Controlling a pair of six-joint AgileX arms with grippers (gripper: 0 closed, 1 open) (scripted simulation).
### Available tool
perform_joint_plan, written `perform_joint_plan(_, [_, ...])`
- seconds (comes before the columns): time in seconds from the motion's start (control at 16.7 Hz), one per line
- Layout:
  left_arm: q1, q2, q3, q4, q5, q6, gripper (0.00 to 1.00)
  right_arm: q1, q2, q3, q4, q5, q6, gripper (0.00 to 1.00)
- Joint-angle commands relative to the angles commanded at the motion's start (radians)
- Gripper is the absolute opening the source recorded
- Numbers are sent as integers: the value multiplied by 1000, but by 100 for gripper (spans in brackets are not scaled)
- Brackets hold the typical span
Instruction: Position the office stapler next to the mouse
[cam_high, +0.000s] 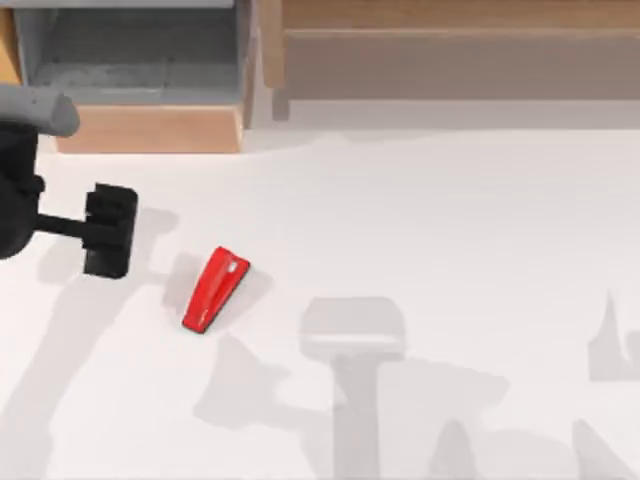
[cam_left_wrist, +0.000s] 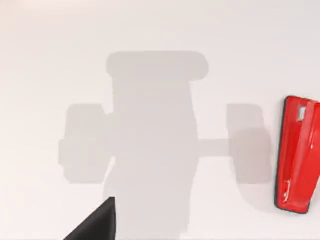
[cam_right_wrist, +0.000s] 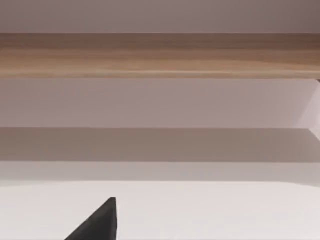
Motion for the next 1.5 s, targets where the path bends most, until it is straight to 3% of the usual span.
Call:
perform_joint_plan(0.36, [-122,571,408,-290,8,-1,100,0,0,0,0,0,0,100])
perform_joint_plan(0.72, [-198,896,675,-459,-2,4,100,0,0,0,0,0,0,100])
perform_joint_plan(1.2, [-203,942,706,-476,-5,5,100,0,0,0,0,0,0,100])
perform_joint_plan(1.5, [-206,985,635,-347,-5,7,100,0,0,0,0,0,0,100])
